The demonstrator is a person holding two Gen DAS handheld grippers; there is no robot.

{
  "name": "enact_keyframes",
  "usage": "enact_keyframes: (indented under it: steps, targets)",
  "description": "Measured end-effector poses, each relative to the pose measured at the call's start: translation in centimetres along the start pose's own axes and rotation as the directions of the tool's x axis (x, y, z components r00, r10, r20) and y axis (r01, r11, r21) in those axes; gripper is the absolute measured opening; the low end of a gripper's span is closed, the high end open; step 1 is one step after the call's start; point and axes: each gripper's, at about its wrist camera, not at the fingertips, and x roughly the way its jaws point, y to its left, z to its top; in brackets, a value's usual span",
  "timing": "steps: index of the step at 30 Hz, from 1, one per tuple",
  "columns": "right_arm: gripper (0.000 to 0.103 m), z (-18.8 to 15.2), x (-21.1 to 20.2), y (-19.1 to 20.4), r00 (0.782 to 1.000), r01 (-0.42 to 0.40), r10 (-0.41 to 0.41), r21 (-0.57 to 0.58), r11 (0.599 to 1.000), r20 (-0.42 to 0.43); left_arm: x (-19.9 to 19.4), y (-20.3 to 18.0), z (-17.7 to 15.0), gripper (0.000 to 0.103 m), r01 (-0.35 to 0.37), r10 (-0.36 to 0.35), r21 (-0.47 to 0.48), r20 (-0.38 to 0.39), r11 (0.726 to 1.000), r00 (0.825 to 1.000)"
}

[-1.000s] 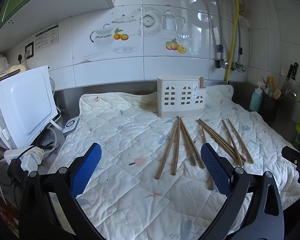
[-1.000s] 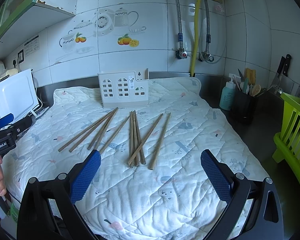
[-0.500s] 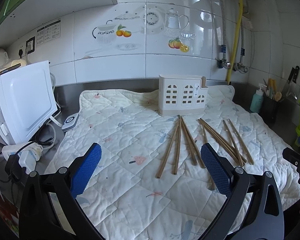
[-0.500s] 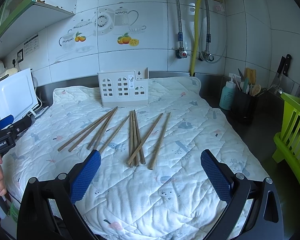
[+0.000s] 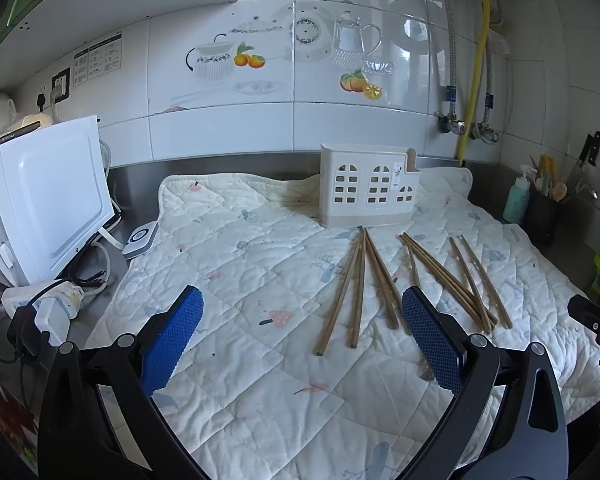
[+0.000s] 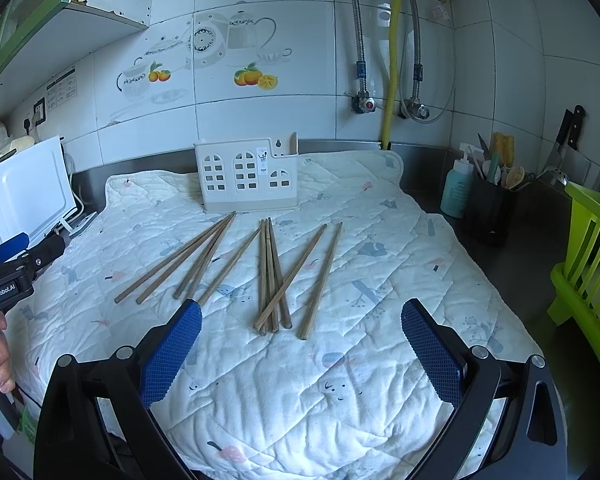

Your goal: Organize utensils

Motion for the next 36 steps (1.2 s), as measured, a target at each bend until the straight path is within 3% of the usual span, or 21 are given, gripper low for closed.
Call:
enact_keyframes:
  steps: [13, 21, 24, 36]
  targets:
    - [0.096, 0.1, 0.8, -0.8, 1.000, 0.000, 0.000, 0.021, 1.000, 0.006, 1.3, 0.5, 0.1, 0.098, 0.001, -0.001, -0.015, -0.011, 1.000, 1.000]
    - [0.094, -0.9, 2.9, -0.7, 0.999, 0.006, -0.005, 0.020, 1.000, -0.043, 3.7, 1.4, -0.9, 0.098, 0.013, -0.017, -0.049, -0.077, 0.999, 0.997]
    - [0.081, -1.1, 3.9, -0.5, 0.998, 0.001, 0.000, 0.014, 1.000, -0.066, 4.7, 1.4, -1.4, 0.098, 0.011, -0.016, -0.049, -0.099, 0.999, 0.995]
    - [0.061, -1.3, 7.5, 1.6, 0.991, -0.024, 0.026, 0.017, 1.000, -0.134, 7.7, 2.1, -2.4, 0.097, 0.027, -0.035, -0.053, -0.163, 0.998, 0.986]
